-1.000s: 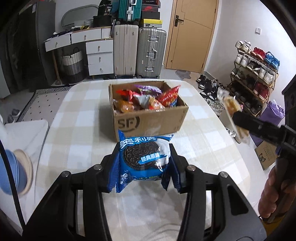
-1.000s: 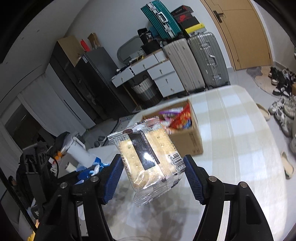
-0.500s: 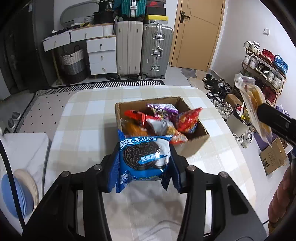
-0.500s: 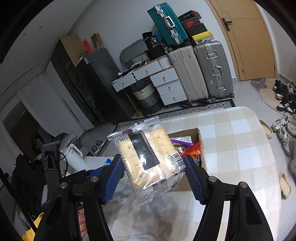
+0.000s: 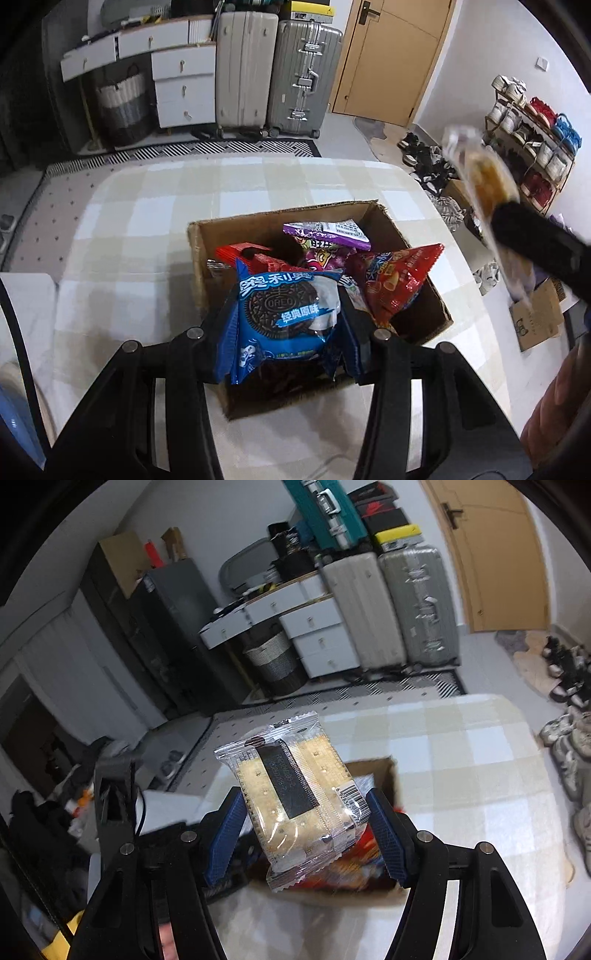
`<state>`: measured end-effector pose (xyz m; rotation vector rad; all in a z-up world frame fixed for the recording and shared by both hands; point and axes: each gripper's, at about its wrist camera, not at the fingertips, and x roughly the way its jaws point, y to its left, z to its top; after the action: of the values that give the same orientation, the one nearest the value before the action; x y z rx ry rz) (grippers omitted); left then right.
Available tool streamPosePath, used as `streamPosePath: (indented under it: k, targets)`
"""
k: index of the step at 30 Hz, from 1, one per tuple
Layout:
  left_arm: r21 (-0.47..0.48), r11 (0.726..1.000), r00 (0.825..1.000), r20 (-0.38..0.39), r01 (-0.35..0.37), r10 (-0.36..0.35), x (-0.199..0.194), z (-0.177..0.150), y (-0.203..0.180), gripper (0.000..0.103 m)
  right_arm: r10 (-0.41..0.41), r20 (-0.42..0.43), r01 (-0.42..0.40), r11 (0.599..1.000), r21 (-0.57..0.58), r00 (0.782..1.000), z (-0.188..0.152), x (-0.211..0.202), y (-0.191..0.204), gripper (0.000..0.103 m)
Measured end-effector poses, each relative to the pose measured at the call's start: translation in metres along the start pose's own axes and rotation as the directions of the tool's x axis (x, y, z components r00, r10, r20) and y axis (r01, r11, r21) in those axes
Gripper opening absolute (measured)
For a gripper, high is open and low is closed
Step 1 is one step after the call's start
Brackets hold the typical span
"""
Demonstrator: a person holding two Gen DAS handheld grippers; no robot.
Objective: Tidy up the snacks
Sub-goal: 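Carry the Oreo and cracker packets over the box and lower them inside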
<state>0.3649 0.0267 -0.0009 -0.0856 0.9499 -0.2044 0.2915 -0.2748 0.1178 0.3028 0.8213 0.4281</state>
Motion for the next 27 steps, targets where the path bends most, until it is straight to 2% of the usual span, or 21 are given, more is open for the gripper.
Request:
streamPosePath:
  k: [9, 19, 27]
  targets:
    - [0.002, 1.000, 0.998, -0.061, -0.025, 0.025, 0.044, -0.015, 0.010, 0.044, 0.015, -0.067, -0.015, 1.000, -0.011, 0.998, 0.001, 0.043, -0.007, 0.067]
    - [0.080, 0.995, 0.996, -0.064, -0.054, 0.060, 0.053, -0.026, 0.002, 0.044, 0.047, -0.148, -0.045, 0.999, 0.016, 0.988, -0.005, 0.078, -0.015, 0.067]
    - [0.101, 0.993, 0.997, -0.049, -0.061, 0.066, 0.049, -0.027, 0.001, 0.044, 0.046, -0.155, -0.042, 0.999, 0.029, 0.987, -0.010, 0.079, -0.023, 0.067]
